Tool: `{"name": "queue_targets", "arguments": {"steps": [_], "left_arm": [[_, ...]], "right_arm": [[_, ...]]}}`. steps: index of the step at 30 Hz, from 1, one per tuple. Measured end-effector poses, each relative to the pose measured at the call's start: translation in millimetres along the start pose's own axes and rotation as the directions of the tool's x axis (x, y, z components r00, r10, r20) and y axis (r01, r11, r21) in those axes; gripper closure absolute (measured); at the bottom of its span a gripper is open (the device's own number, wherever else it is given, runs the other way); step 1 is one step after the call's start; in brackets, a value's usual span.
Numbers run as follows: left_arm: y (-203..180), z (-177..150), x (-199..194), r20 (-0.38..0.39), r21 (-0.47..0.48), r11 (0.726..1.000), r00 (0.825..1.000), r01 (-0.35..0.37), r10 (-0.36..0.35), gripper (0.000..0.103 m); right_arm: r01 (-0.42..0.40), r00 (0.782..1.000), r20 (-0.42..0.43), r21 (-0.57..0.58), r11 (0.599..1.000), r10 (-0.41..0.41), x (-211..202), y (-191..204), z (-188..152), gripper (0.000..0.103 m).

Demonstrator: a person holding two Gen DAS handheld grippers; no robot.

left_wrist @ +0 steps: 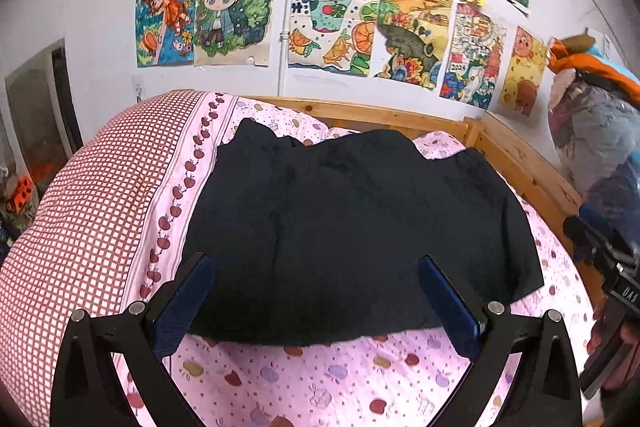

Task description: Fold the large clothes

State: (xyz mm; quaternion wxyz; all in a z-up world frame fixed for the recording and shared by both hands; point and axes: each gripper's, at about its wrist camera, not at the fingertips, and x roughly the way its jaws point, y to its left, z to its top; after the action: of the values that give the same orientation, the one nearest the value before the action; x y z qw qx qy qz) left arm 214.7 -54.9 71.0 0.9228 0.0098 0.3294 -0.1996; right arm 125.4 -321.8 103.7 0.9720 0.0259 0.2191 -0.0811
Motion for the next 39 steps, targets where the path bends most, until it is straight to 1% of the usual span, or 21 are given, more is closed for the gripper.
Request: {"name": "queue_targets", "arguments": {"steps": [3,5,12,17,22,26,29,35,39], "left_arm": [[-3,-8,-9,0.007,0.016,1.0,1.0,-0.013,0.013,0.0],[-6,-11,-18,0.025,0.028,0.999,0.999,-0.026,0.025,0.0],[-15,-16,-46,0.086,0.042,0.999,0.996,-0.029,0.026,0.0],[-23,-25,-63,0.132,0.064,0.997,0.991,-0.038,0.029,0.0],[-29,-40,-70,0.15,0.07,0.996,0.988,-0.051,0.04,0.0],[-28,-52,-75,0.174,0.057,0.996,0.983,-0.063,0.052,0.0],[-25,-59,-78,0.196,0.051,0.996,0.979,-0.071,0.06,0.0],[-23,-69,-87,0.231,0.055,0.994,0.97,-0.095,0.08,0.0],[-18,-76,-90,0.233,0.046,0.993,0.968,-0.105,0.092,0.0]], "right_arm": [[-0.003,1.0,0.013,-0.021,1.0,0.003,-13,5,-1,0.005],[-0.008,1.0,0.023,-0.026,1.0,0.009,-23,7,-3,0.004],[-0.005,0.998,0.055,-0.03,1.0,0.007,-51,13,-10,0.004],[-0.001,0.997,0.072,-0.02,1.0,0.003,-67,12,-19,0.004],[0.005,0.996,0.084,-0.02,1.0,-0.003,-78,12,-29,0.004],[0.01,0.996,0.084,-0.006,1.0,-0.009,-85,12,-41,0.004],[0.022,0.995,0.095,-0.002,1.0,-0.022,-90,14,-50,0.004],[0.021,0.992,0.123,0.009,1.0,-0.022,-101,18,-62,0.004],[0.027,0.99,0.14,0.002,1.0,-0.027,-109,23,-69,0.004]]}}
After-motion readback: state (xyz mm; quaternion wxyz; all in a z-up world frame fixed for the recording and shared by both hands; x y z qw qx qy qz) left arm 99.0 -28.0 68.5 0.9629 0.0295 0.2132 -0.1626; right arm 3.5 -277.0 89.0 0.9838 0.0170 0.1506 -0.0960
